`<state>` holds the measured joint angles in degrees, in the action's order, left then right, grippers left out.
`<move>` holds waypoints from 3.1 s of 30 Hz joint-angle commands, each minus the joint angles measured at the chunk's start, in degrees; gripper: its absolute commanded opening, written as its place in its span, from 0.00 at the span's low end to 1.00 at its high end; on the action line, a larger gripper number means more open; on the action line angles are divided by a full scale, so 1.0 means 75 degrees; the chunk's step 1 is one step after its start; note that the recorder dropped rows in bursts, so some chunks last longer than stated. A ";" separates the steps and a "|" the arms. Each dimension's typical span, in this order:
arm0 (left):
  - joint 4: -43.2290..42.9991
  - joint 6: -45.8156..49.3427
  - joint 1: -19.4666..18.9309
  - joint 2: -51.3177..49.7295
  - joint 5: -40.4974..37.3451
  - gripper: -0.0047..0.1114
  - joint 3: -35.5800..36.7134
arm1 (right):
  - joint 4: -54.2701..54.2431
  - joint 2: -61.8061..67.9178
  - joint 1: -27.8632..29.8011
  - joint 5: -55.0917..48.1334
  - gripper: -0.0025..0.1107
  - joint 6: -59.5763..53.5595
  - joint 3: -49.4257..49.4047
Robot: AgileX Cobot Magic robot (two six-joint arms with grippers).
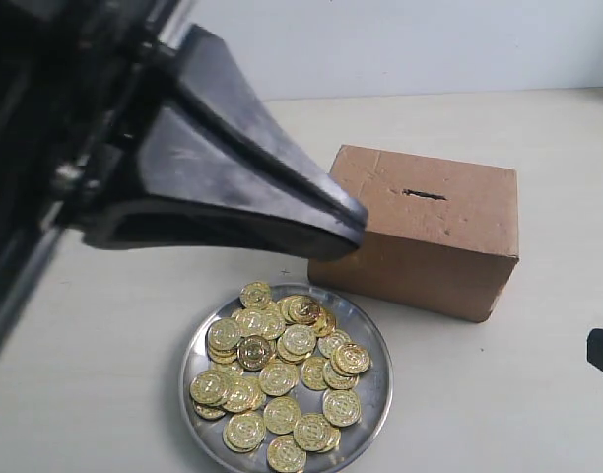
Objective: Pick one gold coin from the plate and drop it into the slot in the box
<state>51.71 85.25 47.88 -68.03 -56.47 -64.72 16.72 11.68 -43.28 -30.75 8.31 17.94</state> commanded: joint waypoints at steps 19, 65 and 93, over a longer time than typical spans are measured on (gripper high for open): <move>0.0223 -0.0018 -0.0111 0.1992 0.0537 0.04 0.0848 | -0.0043 -0.1557 0.2495 0.0130 0.66 -0.0026 -0.0041; -0.0021 -0.0018 -0.4370 0.9071 0.6285 0.04 0.6259 | -0.0034 -0.1557 0.4432 0.2495 0.66 -0.0040 -0.1914; -0.4673 -0.0018 -0.4370 0.9071 0.7687 0.04 0.8629 | -0.0034 -0.1557 0.4432 0.2459 0.66 -0.0040 -0.2392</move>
<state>18.74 85.25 15.12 -0.21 6.07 -0.32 16.41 0.24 -10.39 -12.43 8.31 0.26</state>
